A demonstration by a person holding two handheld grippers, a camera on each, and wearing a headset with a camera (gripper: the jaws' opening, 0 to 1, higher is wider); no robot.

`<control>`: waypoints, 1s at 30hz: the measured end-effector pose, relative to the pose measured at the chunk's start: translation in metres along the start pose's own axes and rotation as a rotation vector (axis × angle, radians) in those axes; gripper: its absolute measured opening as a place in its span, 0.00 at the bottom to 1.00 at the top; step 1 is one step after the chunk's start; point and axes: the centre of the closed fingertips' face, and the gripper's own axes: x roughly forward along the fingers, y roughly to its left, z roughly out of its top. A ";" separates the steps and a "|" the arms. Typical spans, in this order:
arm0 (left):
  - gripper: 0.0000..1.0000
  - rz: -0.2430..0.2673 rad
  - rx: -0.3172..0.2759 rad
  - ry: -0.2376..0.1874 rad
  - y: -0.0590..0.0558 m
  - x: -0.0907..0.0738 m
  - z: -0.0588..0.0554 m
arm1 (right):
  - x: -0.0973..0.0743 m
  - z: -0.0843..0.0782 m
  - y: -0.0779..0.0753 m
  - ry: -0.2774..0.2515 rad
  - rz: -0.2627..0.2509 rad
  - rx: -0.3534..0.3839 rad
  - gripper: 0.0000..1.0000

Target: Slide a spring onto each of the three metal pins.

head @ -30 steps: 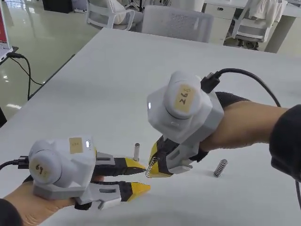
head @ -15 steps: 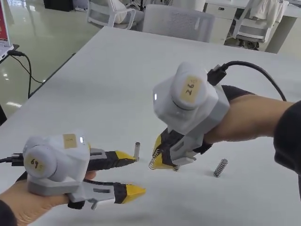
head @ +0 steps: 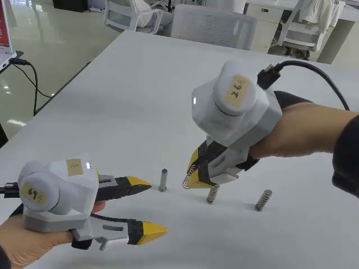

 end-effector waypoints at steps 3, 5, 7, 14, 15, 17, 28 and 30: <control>0.54 0.008 -0.006 0.007 0.002 -0.001 -0.003 | -0.002 0.001 -0.004 -0.001 -0.009 0.003 0.13; 0.55 0.012 -0.011 0.010 0.003 -0.002 -0.004 | -0.002 0.002 -0.008 0.001 -0.012 0.003 0.13; 0.55 0.014 -0.015 0.009 0.004 -0.003 -0.005 | -0.002 0.002 -0.012 0.002 -0.017 0.002 0.13; 0.57 0.014 -0.030 0.016 0.004 -0.004 -0.010 | 0.003 0.001 -0.021 0.010 -0.023 0.006 0.13; 0.58 0.013 -0.031 0.016 0.004 -0.004 -0.011 | 0.003 0.001 -0.023 0.014 -0.026 0.005 0.13; 0.58 0.010 -0.035 0.015 0.003 -0.004 -0.011 | 0.004 0.001 -0.025 0.015 -0.027 0.007 0.13; 0.60 0.024 -0.040 0.011 0.006 -0.005 -0.010 | 0.021 0.006 -0.042 0.023 -0.027 -0.001 0.13; 0.61 0.026 -0.041 0.009 0.007 -0.006 -0.010 | 0.025 0.006 -0.046 0.030 -0.029 -0.006 0.13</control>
